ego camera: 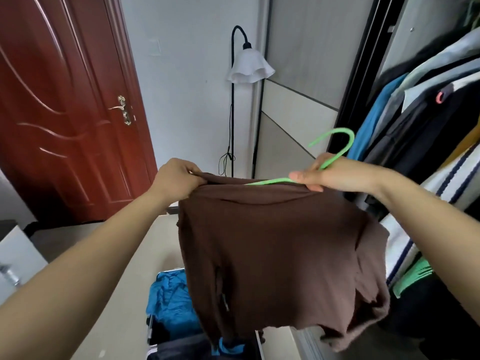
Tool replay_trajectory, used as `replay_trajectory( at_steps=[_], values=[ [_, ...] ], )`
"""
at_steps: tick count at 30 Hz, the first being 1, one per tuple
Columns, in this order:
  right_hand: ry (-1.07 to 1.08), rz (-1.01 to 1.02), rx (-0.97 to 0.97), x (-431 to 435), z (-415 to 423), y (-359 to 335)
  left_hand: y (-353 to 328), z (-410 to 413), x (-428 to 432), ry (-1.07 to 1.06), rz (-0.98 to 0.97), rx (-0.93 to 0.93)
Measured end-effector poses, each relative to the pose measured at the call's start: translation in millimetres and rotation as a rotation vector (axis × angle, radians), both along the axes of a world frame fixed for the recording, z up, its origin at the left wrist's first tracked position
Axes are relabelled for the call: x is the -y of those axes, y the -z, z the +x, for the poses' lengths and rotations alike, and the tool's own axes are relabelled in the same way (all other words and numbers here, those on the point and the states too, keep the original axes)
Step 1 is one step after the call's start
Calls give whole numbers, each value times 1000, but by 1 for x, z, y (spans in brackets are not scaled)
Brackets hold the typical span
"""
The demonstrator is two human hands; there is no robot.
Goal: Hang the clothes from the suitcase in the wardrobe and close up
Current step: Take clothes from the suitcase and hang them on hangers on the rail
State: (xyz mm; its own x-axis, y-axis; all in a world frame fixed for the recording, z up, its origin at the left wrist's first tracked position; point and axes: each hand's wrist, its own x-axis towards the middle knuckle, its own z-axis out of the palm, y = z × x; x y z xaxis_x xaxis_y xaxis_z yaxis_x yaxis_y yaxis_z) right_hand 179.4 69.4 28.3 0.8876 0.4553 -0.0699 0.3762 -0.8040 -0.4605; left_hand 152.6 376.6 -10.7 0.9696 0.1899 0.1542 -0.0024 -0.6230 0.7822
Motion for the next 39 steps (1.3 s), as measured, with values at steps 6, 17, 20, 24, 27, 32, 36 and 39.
replay_trajectory(
  at_steps=[6, 17, 20, 24, 27, 32, 36, 39],
  values=[
    [-70, -283, -3, -30, 9, 11, -15, -10, 33, 218, -181, -91],
    [63, 318, -9, -31, 2, 9, 40, -14, 27, 196, 345, 130],
    [22, 354, 26, -37, -7, 14, 44, -7, 40, 54, 191, 291],
    [16, 416, -72, -1, -7, 16, 45, -7, 38, -100, 95, 330],
    [177, 298, -37, 50, -2, 46, 52, -6, 18, -156, 24, 351],
    [309, 493, -34, 87, -10, 63, 53, -5, 3, -146, -62, 385],
    [441, 511, 30, 97, -6, 76, 46, -1, 5, -158, -122, 429],
    [620, 453, 131, 102, -4, 89, 56, 2, 2, -204, -173, 397]
  ],
)
